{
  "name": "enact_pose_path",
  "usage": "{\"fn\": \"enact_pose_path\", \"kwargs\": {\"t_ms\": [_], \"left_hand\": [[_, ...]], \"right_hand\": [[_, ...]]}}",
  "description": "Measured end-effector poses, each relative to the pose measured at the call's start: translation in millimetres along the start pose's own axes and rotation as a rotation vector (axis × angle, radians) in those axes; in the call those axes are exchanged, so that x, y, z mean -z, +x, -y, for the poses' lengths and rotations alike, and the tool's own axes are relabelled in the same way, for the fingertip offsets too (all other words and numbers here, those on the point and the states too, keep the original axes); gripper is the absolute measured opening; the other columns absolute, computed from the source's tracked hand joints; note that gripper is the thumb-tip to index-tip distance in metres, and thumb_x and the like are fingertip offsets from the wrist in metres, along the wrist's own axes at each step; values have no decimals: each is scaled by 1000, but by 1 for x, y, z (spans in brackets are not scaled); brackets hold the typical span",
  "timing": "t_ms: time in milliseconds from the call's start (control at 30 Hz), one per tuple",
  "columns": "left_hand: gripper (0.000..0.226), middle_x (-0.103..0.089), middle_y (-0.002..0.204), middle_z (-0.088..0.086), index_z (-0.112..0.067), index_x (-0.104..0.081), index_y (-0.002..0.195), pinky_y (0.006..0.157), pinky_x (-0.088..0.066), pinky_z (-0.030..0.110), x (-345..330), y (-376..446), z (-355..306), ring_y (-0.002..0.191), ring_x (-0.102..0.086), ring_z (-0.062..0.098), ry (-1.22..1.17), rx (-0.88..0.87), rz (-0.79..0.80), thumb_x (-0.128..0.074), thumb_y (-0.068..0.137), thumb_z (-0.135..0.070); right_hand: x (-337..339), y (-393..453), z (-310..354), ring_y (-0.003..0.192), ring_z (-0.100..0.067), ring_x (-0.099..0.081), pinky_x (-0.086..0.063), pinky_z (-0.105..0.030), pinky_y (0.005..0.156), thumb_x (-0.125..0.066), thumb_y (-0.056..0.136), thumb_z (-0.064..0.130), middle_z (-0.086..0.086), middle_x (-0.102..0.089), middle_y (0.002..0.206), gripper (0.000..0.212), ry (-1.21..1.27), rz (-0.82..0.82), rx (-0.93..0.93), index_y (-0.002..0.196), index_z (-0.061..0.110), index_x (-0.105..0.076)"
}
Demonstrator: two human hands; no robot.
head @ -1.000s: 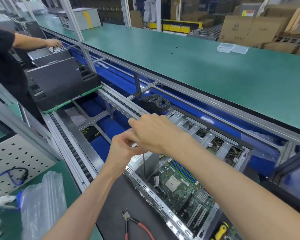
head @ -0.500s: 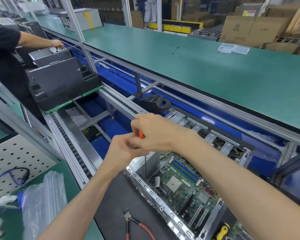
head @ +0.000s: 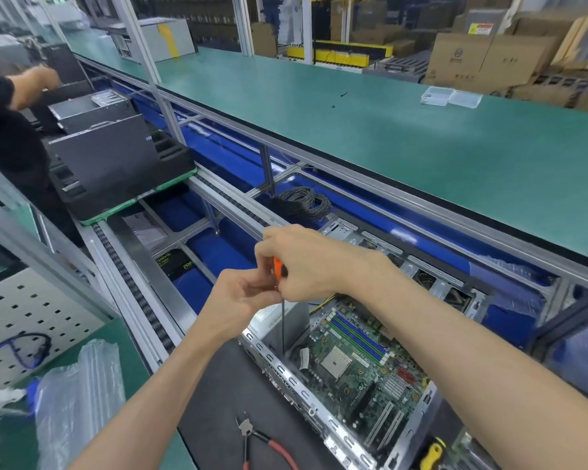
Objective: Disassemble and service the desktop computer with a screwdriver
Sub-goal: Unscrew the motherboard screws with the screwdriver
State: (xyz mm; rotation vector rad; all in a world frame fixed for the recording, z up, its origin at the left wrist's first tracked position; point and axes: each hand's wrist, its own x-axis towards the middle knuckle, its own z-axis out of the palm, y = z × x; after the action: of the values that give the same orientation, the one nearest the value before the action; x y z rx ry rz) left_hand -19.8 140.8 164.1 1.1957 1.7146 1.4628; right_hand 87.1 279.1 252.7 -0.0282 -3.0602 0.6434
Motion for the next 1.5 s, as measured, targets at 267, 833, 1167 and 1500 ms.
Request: {"fn": "enact_pose_path", "kwargs": {"t_ms": [267,833,1167,1500], "left_hand": [[34,-73,81,-3,-25,-71,82,71,-54,19,-5,6,-2,72,-68,14,74,7,-100,-89,64,-2],[26,-74,86,2,-29,-69,83,73,-55,23,-3,8,15,79,-69,16,127,48,-35,-86,66,-21],[25,-76,83,8,-18,-80,82,82,-61,42,4,5,23,85,-73,32,112,143,62,-73,78,5],[13,-76,74,-2,-32,-81,72,82,-56,42,7,-1,21,80,-70,24,244,168,-27,-89,63,-26]], "right_hand": [[-10,7,6,76,-27,-47,-35,-35,57,-48,98,25,-1,-41,83,13,-207,-96,-113,86,19,-46],[-10,8,6,81,-28,-54,-43,-38,63,-52,92,18,-4,-53,89,5,-167,-106,-68,94,14,-55],[-9,4,12,62,-22,-39,-27,-36,58,-52,92,48,3,-37,72,32,-340,-164,-92,84,19,-44],[-5,2,7,80,-7,-51,-45,-27,69,-65,78,11,8,-56,93,22,35,-24,56,99,20,-61]]}}
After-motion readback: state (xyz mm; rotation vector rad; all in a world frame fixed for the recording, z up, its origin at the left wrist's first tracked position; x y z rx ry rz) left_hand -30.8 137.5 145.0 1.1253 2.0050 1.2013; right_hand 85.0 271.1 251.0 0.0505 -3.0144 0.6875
